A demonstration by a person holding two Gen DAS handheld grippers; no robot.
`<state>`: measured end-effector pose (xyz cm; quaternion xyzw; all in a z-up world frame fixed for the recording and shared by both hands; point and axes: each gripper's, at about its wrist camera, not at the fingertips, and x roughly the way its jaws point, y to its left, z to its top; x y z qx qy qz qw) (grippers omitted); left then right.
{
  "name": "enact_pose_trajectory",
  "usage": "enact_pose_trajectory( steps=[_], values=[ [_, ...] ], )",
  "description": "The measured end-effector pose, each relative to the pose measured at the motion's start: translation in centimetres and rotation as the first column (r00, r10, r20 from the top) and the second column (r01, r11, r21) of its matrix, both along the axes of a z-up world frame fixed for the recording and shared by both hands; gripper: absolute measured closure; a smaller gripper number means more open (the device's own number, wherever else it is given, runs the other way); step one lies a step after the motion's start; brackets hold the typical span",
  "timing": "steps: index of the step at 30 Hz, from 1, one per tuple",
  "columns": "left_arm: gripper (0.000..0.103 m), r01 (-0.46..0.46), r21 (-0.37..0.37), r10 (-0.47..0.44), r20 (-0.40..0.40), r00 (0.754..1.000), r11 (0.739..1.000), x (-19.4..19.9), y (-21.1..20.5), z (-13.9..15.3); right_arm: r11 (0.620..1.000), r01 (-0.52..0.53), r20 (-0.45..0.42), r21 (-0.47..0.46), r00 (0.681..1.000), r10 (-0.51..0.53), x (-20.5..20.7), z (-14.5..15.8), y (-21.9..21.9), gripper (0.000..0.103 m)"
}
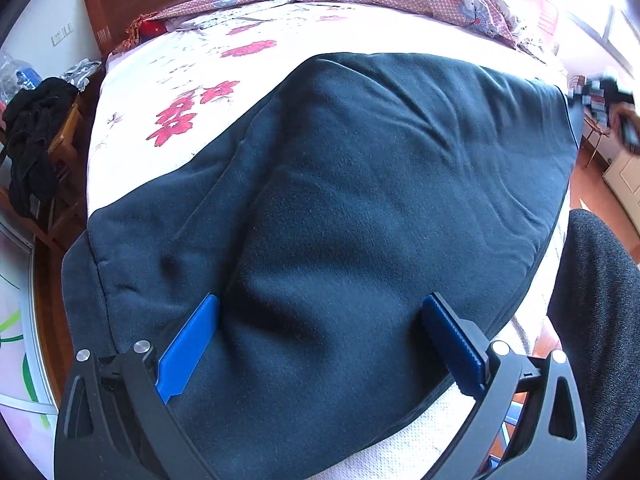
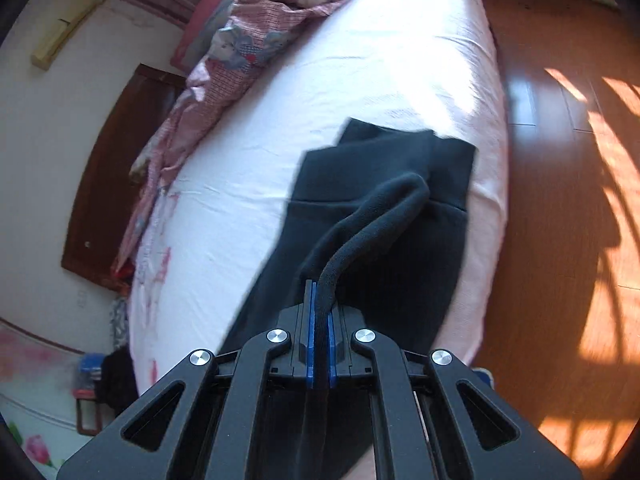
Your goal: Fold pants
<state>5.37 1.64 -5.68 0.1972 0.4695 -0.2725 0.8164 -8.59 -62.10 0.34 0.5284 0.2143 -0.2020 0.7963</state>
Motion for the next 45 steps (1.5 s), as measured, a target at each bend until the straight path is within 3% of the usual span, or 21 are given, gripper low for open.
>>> enact_pose_trajectory(
  steps=[3, 6, 8, 10, 13, 14, 16, 19, 21, 24, 25, 26, 28, 31, 33, 34, 36, 39, 41, 43, 45],
  values=[
    [0.002, -0.005, 0.003, 0.005, 0.000, 1.000, 1.000, -0.1, -0.1, 0.0, 0.992, -0.065, 0.205, -0.107, 0.975, 0.086, 1.9, 6.7, 0.9, 0.100],
    [0.002, -0.008, 0.001, 0.008, -0.001, 1.000, 1.000, 0.0, -0.2, 0.1, 0.974, -0.041, 0.260, -0.223, 0.960, 0.100, 1.0, 9.2, 2.0, 0.100],
    [0.002, -0.012, -0.001, 0.012, 0.000, 1.000, 1.000, -0.1, -0.2, 0.1, 0.971, 0.000, 0.191, -0.237, 0.980, 0.047, -0.7, 6.6, 1.8, 0.100],
    [0.002, -0.008, 0.006, 0.008, 0.004, 1.000, 1.000, -0.2, -0.3, 0.0, 0.969, 0.026, 0.031, -0.245, 0.999, -0.019, -2.0, 1.5, 1.1, 0.100],
    [0.002, -0.002, 0.008, 0.002, -0.001, 1.000, 1.000, -0.2, -0.2, 0.0, 0.992, 0.059, -0.159, -0.112, 0.984, -0.077, -3.9, -7.3, -0.1, 0.100],
    [0.002, -0.001, 0.008, 0.001, -0.002, 1.000, 1.000, -0.2, -0.2, 0.0, 0.993, 0.077, -0.154, -0.090, 0.984, -0.090, -4.5, -8.6, 0.2, 0.100],
    [0.002, 0.000, 0.012, 0.000, -0.003, 1.000, 1.000, -0.2, -0.2, 0.1, 0.991, 0.100, -0.136, -0.090, 0.984, -0.112, -5.0, -9.0, 0.9, 0.100],
    [0.002, -0.001, 0.017, 0.001, -0.003, 1.000, 1.000, -0.2, -0.3, 0.0, 0.986, 0.111, -0.080, -0.123, 0.989, -0.122, -5.5, -7.0, 1.2, 0.100],
    [0.002, -0.003, 0.014, 0.003, -0.004, 1.000, 1.000, -0.2, -0.3, 0.0, 0.989, 0.061, -0.134, -0.135, 0.988, -0.080, -4.4, -6.9, 0.7, 0.100],
    [0.002, -0.005, 0.010, 0.005, -0.008, 1.000, 1.000, -0.1, -0.3, 0.0, 0.997, 0.059, -0.207, -0.055, 0.976, -0.069, -4.3, -8.9, 0.5, 0.100],
    [0.002, -0.005, 0.007, 0.005, -0.008, 1.000, 1.000, -0.1, -0.2, 0.1, 0.997, 0.074, -0.231, -0.034, 0.970, -0.080, -4.7, -9.4, 0.7, 0.097],
    [0.002, -0.006, 0.006, 0.006, -0.005, 1.000, 1.000, -0.1, -0.2, 0.1, 0.996, 0.084, -0.272, -0.026, 0.958, -0.088, -4.8, -9.3, 0.8, 0.082],
    [0.002, -0.006, 0.012, 0.006, 0.006, 1.000, 1.000, -0.3, -0.3, 0.3, 0.987, 0.118, -0.424, -0.108, 0.893, -0.153, -5.3, -7.7, 2.0, 0.047],
    [0.002, 0.000, 0.017, -0.001, 0.035, 0.999, 1.000, -0.8, -0.1, 1.1, 0.955, -0.024, -0.419, -0.296, 0.902, -0.107, -4.1, -2.5, 6.0, 0.047],
    [0.002, 0.008, 0.006, -0.008, 0.053, 0.999, 1.000, -1.3, 0.4, 1.7, 0.919, -0.230, -0.319, -0.320, 0.940, 0.124, -0.8, 0.9, 9.3, 0.047],
    [0.002, 0.005, 0.001, -0.005, 0.050, 0.999, 1.000, -1.4, 0.8, 1.9, 0.880, -0.357, -0.276, -0.312, 0.921, 0.276, 1.6, 2.3, 11.4, 0.047],
    [0.002, -0.023, 0.014, 0.023, 0.026, 0.999, 1.000, -1.1, 1.5, 1.7, 0.750, -0.586, -0.232, -0.305, 0.810, 0.539, 7.2, 4.5, 16.7, 0.047],
    [0.002, -0.054, -0.005, 0.054, -0.008, 0.999, 0.999, -0.6, 2.6, 1.5, 0.462, -0.829, -0.285, -0.316, 0.547, 0.787, 16.0, 5.4, 26.3, 0.047],
    [0.002, -0.059, 0.001, 0.059, -0.007, 0.998, 0.998, -0.6, 2.6, 1.3, 0.275, -0.921, -0.387, -0.277, 0.369, 0.845, 20.9, 4.1, 32.5, 0.047],
    [0.002, -0.054, 0.019, 0.054, 0.000, 0.999, 0.998, -0.8, 2.4, 1.0, 0.129, -0.965, -0.479, -0.230, 0.227, 0.848, 24.3, 2.5, 37.8, 0.047],
    [0.002, -0.048, 0.035, 0.048, 0.000, 0.999, 0.998, -0.7, 2.3, 0.9, 0.026, -0.979, -0.556, -0.204, 0.138, 0.820, 26.6, 1.0, 41.2, 0.047]
  ],
)
